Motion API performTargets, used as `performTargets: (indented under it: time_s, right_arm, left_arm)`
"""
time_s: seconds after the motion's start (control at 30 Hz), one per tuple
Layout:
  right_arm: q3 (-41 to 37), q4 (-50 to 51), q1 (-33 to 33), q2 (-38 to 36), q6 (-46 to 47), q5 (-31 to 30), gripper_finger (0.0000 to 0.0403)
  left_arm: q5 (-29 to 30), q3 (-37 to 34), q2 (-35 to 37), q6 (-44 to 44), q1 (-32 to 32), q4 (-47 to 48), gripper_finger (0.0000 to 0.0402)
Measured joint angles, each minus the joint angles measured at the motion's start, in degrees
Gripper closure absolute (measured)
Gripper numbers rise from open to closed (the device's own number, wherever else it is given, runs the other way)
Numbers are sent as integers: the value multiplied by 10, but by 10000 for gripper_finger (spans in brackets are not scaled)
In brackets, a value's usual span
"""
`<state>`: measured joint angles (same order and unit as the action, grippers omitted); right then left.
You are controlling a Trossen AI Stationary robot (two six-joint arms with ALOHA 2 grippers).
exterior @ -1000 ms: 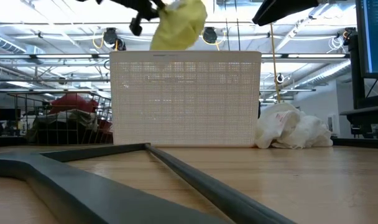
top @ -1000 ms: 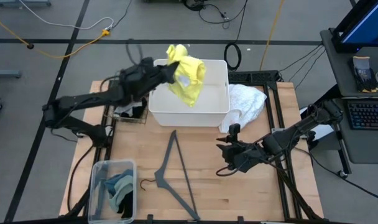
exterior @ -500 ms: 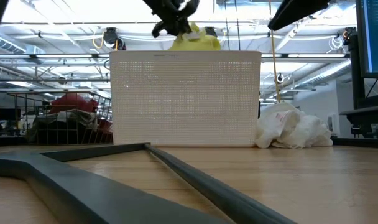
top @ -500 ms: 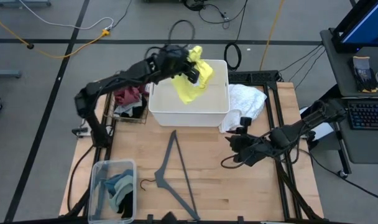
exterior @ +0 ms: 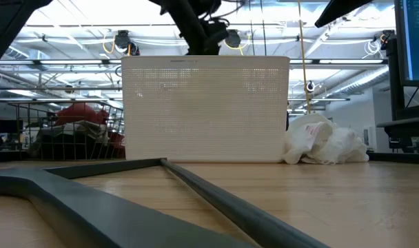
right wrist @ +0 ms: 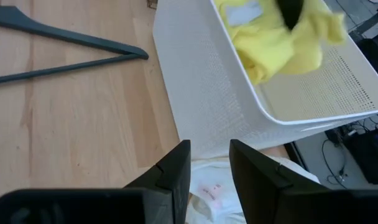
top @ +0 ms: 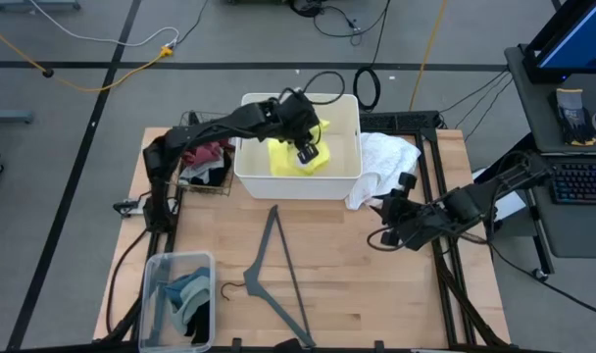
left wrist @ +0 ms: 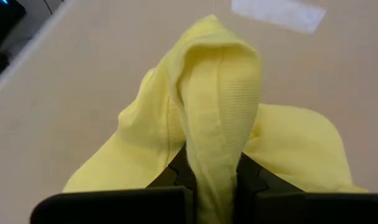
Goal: Pick & Place Cloths
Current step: Put the yellow t-shirt into the white bin
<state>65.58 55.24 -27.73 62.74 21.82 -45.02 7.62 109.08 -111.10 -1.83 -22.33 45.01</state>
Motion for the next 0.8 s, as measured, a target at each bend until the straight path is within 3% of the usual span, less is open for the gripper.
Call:
performTargets:
  time_s: [0.53, 0.8]
  right_arm:
    - [0, 48, 58, -20, 30, -15, 298]
    - [0, 100, 103, -20, 80, -11, 298]
  left_arm:
    - [-42, 0, -78, -6, -28, 9, 365]
    - [-47, 0, -84, -1, -40, 16, 326]
